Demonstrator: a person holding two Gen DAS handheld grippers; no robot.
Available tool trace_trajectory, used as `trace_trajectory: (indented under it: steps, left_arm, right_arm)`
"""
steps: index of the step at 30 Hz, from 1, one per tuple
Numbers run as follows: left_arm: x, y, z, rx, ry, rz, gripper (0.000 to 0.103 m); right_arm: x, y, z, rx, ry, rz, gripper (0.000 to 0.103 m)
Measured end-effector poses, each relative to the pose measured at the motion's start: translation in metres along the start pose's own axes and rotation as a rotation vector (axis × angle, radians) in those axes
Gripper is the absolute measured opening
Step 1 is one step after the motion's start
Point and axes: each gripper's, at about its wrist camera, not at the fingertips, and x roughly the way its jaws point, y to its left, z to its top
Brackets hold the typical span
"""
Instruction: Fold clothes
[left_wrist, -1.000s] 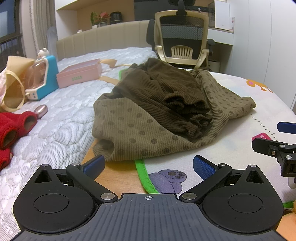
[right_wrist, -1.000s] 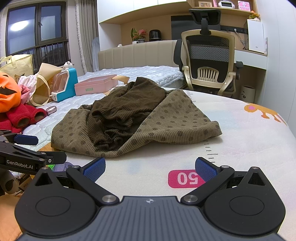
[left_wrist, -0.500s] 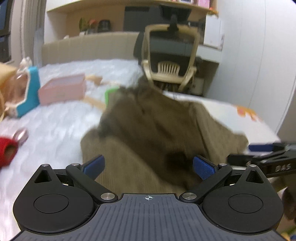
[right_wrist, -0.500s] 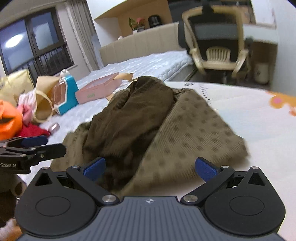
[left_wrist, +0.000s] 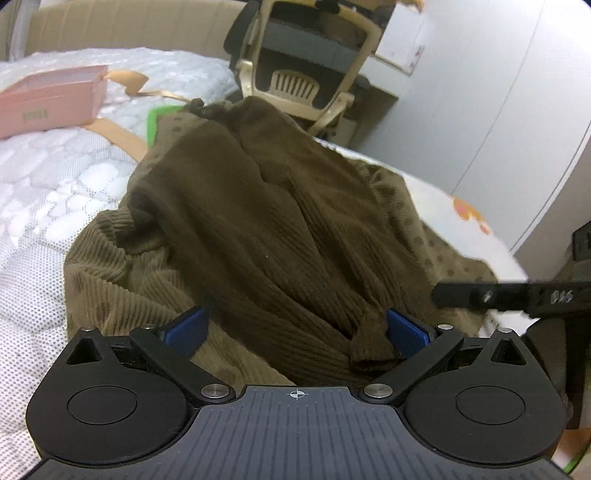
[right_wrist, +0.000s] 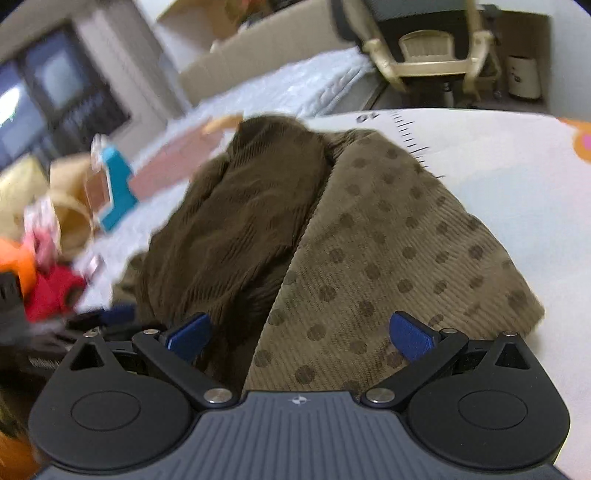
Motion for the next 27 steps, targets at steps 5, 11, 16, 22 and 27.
trace_trajectory:
  steps: [5, 11, 16, 22, 27]
  left_arm:
    - [-0.017, -0.001, 0.015, 0.079, 0.024, -0.036, 0.103]
    - [-0.03, 0.04, 0.059, 0.078, -0.16, 0.141, 0.102]
    - [0.021, 0.069, 0.072, 0.107, -0.071, 0.189, 0.087]
    - [0.035, 0.061, 0.07, 0.146, -0.012, 0.163, 0.059]
    - [-0.002, 0.023, 0.04, 0.262, 0.044, -0.017, 0.052]
  right_arm:
    - [-0.009, 0.02, 0.037, -0.24, -0.13, -0.051, 0.103]
    - [0.039, 0.013, 0.107, -0.323, -0.205, -0.186, 0.063]
    - [0.103, -0.014, 0.118, -0.231, -0.163, -0.196, 0.049]
    - [0.068, 0.001, 0.075, -0.259, -0.079, -0.117, 0.024]
    - [-0.008, 0.002, 0.007, -0.299, -0.012, -0.13, 0.024]
